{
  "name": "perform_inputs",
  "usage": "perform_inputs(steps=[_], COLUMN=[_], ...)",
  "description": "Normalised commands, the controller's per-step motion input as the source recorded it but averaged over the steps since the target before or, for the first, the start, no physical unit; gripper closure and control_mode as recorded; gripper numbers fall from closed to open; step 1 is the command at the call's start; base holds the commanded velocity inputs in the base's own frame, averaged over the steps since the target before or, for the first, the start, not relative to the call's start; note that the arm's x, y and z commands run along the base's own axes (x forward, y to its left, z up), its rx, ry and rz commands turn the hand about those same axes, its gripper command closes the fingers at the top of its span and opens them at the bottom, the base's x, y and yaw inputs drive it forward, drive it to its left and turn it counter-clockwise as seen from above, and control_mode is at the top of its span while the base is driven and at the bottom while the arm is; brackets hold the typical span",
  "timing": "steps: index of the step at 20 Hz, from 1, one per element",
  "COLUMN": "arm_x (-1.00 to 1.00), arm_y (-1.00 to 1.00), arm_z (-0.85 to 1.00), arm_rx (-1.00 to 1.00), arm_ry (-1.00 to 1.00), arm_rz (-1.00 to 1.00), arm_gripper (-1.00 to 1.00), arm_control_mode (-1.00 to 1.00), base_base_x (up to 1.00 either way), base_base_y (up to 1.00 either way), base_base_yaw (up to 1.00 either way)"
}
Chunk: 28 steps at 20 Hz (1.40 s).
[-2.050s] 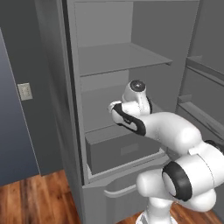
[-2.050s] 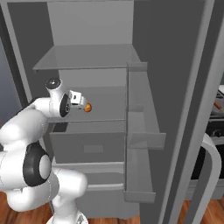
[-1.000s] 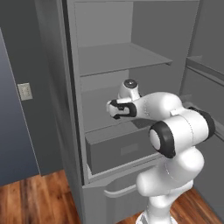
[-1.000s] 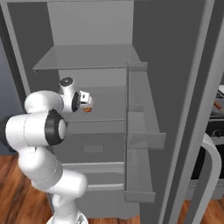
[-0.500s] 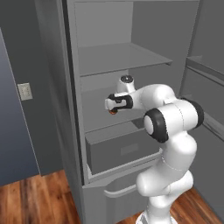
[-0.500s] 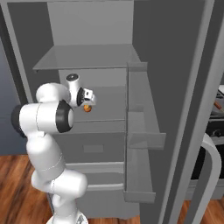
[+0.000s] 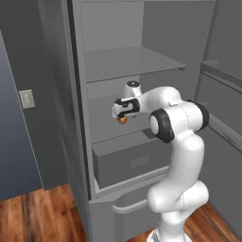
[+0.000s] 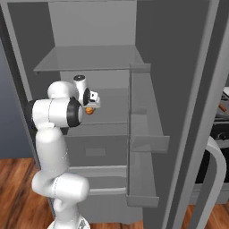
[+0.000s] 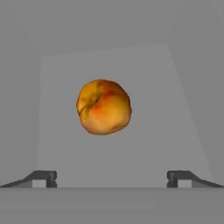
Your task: Place the cold items (pear and peach) from the fridge in one tupperware on the dining counter. Place the warm items (hot dog and kebab skewer) in the stove area in another tupperware.
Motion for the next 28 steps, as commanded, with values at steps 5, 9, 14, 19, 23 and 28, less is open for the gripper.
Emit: perform_inputs(steps=[5,9,14,19,23,28], arm_x=[0.27,0.32,0.38,0.35,0.11,-0.03], arm_y=[0.0,0.04,0.08,0.1,0.03,0.0], arm_z=[-0.26,-0.15,-0.18,-0.19,-0.17,-0.15], arm_rx=[-0.01,0.0,0.0,0.0,0.0,0.0], arm_ry=[0.0,0.0,0.0,0.0,0.01,0.03], arm_rz=[0.0,0.0,0.0,0.0,0.0,0.0], arm_gripper=[-1.0,-1.0,-1.0,-1.0,-1.0,-1.0], arm_control_mode=[-1.0,-1.0,-1.0,-1.0,-1.0,-1.0], base_base_x=[0.0,0.0,0.0,0.0,0.0,0.0], base_base_y=[0.0,0.0,0.0,0.0,0.0,0.0], base_base_yaw=[0.0,0.0,0.0,0.0,0.0,0.0])
